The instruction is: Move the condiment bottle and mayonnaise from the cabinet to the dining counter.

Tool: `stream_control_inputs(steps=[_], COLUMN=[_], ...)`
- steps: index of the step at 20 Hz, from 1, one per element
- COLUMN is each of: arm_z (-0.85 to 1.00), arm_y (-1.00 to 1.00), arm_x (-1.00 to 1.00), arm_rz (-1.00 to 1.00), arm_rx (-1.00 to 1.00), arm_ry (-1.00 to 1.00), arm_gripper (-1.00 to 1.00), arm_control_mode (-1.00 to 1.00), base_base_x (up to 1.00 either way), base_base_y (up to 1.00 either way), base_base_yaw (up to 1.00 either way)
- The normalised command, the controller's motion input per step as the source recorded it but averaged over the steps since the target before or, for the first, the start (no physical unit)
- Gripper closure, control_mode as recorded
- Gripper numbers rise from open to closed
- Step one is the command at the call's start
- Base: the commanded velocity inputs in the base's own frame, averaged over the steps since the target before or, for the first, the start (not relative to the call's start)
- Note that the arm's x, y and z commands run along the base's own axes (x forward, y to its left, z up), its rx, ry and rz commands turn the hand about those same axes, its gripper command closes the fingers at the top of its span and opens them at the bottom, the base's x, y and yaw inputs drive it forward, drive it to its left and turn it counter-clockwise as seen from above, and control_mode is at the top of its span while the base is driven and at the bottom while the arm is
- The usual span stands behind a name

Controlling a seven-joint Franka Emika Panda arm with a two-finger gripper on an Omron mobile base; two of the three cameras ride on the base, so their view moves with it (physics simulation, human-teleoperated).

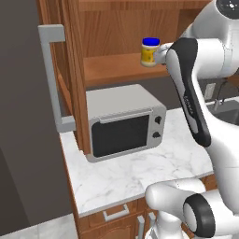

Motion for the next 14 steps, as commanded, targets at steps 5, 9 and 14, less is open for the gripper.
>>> stream_control_inputs(steps=[5,9,14], arm_z=[0.04,0.02,0.0], arm_y=[0.0,0.0,0.0], arm_x=[0.38,0.33,0.34], arm_rz=[-0.04,-0.04,-0.03], arm_rx=[0.0,0.0,0.0], arm_ry=[-0.14,-0.17,-0.17], arm_gripper=[-1.0,-1.0,-1.0], arm_control_mode=[-1.0,-1.0,-1.0], base_base_x=[0.0,0.0,0.0], base_base_y=[0.0,0.0,0.0], base_base_yaw=[0.0,0.0,0.0])
